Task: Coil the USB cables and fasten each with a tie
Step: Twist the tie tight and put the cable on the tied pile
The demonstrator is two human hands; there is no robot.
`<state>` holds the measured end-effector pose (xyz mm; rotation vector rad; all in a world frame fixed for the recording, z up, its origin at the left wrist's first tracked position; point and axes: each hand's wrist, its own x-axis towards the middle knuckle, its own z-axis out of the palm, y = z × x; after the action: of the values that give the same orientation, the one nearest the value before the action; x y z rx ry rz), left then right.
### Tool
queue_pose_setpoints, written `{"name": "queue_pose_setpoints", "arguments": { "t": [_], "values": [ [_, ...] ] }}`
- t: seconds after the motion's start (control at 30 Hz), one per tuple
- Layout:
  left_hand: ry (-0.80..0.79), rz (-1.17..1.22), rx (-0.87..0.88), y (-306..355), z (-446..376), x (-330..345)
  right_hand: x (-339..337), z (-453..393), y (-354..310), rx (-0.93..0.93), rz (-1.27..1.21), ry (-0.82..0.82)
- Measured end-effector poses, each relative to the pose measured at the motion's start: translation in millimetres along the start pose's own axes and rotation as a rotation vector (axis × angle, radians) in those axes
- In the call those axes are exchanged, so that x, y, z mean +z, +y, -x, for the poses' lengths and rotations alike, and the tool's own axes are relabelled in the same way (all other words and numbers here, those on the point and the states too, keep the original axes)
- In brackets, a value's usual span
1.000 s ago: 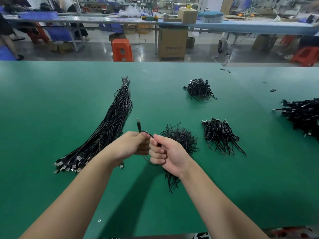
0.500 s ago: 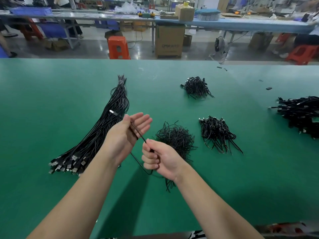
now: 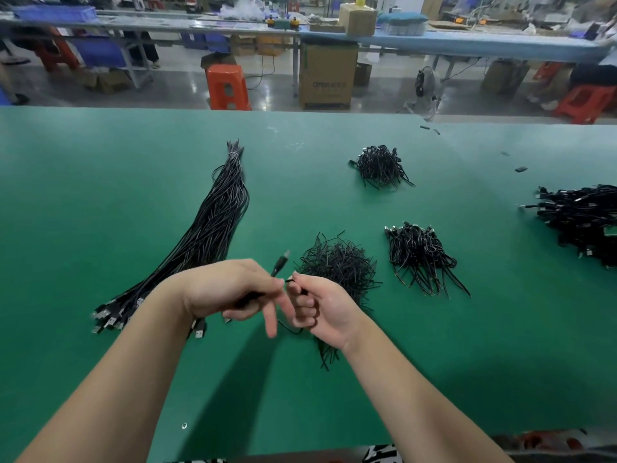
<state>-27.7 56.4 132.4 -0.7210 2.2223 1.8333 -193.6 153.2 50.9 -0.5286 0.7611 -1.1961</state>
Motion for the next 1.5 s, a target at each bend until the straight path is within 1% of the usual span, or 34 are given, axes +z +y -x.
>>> {"name": "queue_pose_setpoints", "arguments": {
  "t": [0.03,0.1,0.17,0.23,0.27,0.3,0.37,0.4,0.47,0.5,0.57,0.6,0.67,0.7,0.73,0.8,0.87,0.9,0.97,1.03,1.07,1.13,1.23,1.27,1.33,1.43,1.5],
  "values": [
    [0.018,-0.107,-0.086,0.8,-0.9,1.1,-0.5,-0.1,-1.4,0.002,-0.012,-0.003],
    [0.137,-0.256,-0.204,0.1,-6.8,6.1,-1.0,-0.8,-3.6,-0.009,-0.025,-0.003],
    [0.316,-0.279,-0.226,-4.0,-15.4,11.8,0.1,-1.9,-3.9,-0.028,-0.023,0.002],
    [0.449,-0.294,-0.194,-8.2,-21.7,15.8,1.7,-2.2,-3.5,-0.052,-0.025,0.004],
    [0.472,-0.281,-0.169,-11.1,-23.5,16.0,2.2,-2.2,-3.2,-0.063,-0.027,0.002],
    [0.453,-0.222,-0.138,-14.4,-24.2,15.9,2.5,-2.1,-3.1,-0.072,-0.031,-0.003],
    [0.362,-0.081,-0.095,-21.3,-23.6,15.4,2.6,-1.3,-3.1,-0.084,-0.023,-0.011],
    [0.349,-0.114,-0.09,-23.6,-21.9,14.7,2.8,-0.8,-2.6,-0.086,-0.005,-0.012],
    [0.387,-0.2,-0.092,-27.0,-21.9,15.0,2.6,1.2,0.0,-0.086,0.023,-0.005],
    [0.404,-0.143,-0.064,-28.1,-24.2,16.0,2.7,2.1,2.1,-0.089,0.031,-0.003],
    [0.449,0.067,0.02,-28.5,-30.4,21.4,4.7,2.7,7.0,-0.089,0.028,0.004],
    [0.514,0.146,0.065,-27.8,-33.9,24.6,6.0,2.6,9.3,-0.086,0.021,0.006],
    [0.716,0.262,0.16,-26.7,-41.9,31.1,8.6,2.3,13.3,-0.082,0.01,0.0],
    [0.798,0.352,0.218,-24.3,-45.1,32.7,9.8,2.0,15.2,-0.082,0.007,-0.011],
    [0.843,0.48,0.279,-20.7,-47.0,32.2,10.5,1.4,17.3,-0.081,0.007,-0.023],
    [0.842,0.816,0.388,-10.6,-47.0,26.0,10.3,0.8,21.7,-0.074,0.019,-0.032],
    [0.81,1.071,0.432,-3.1,-43.1,16.0,8.5,1.0,26.3,-0.06,0.014,-0.014],
    [0.792,1.128,0.425,-0.4,-39.9,12.7,7.0,1.3,28.5,-0.054,-0.005,-0.002],
    [0.713,1.143,0.395,3.0,-33.2,8.1,3.9,2.1,30.1,-0.051,-0.067,0.016],
    [0.562,1.028,0.372,2.6,-22.5,6.4,1.2,2.5,27.9,-0.044,-0.139,0.017],
    [0.483,0.913,0.362,0.9,-16.8,5.7,0.5,2.6,25.1,-0.038,-0.168,0.013],
    [0.34,0.572,0.315,-1.0,-6.3,5.4,0.6,2.7,17.6,-0.029,-0.187,-0.004],
    [0.139,0.085,0.133,4.5,7.0,6.1,3.9,2.9,6.6,-0.024,-0.094,-0.013],
    [0.116,-0.047,0.05,7.8,9.3,6.7,5.3,2.8,4.2,-0.02,-0.063,-0.009],
    [0.124,-0.254,-0.102,13.5,10.8,10.3,7.6,3.0,0.6,-0.014,-0.012,0.0],
    [0.18,-0.393,-0.23,18.8,7.5,15.9,9.6,4.3,-4.1,-0.036,0.082,0.04],
    [0.265,-0.518,-0.282,18.2,3.0,18.2,10.7,6.0,-8.3,-0.065,0.117,0.04]
  ]
}}
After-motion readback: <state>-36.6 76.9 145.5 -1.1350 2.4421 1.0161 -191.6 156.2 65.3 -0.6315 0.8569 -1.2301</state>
